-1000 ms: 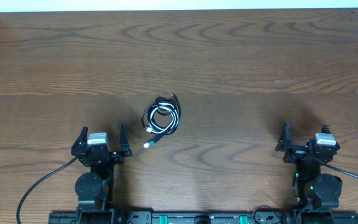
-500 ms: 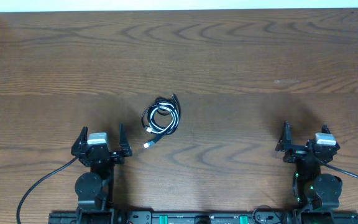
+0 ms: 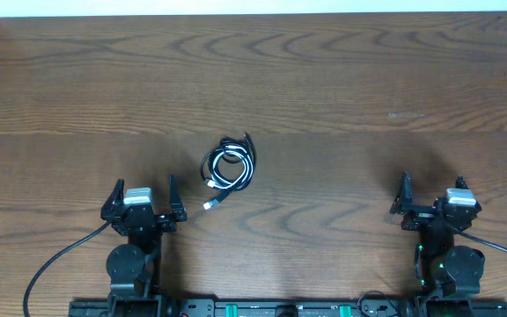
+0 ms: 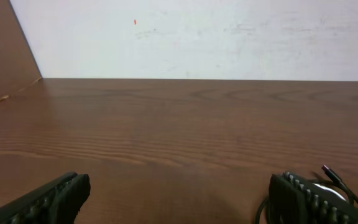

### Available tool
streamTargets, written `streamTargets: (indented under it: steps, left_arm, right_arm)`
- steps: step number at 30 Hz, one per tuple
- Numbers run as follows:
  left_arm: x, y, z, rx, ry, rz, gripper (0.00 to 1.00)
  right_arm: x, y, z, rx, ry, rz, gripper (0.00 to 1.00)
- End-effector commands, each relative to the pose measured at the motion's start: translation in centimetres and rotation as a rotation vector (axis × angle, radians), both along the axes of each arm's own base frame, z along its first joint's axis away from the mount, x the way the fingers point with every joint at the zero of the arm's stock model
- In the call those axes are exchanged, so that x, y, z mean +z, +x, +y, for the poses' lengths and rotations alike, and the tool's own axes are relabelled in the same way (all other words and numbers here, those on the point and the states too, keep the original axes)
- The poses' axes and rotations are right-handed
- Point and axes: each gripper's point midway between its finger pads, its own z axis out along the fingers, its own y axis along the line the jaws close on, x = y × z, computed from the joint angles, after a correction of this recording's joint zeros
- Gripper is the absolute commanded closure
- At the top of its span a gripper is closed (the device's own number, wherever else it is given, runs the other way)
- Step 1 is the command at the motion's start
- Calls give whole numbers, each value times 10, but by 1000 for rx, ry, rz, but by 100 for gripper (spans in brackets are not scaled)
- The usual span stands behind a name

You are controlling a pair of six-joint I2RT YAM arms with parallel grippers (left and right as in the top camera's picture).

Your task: Untangle cables

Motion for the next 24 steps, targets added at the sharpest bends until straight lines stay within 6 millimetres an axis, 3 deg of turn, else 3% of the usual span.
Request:
streamTargets:
  steps: [1,22,24]
  left_arm:
    - [-17,-1,5,29,19,46,2]
    - [-17,-1,7,36,27,46,2]
    - [-8,0,11,62,47,13,2]
  right_arm:
    - [0,0,2,9,14,-2,1]
    - [0,0,2,9,14,-2,1]
    - [0,0,2,9,14,-2,1]
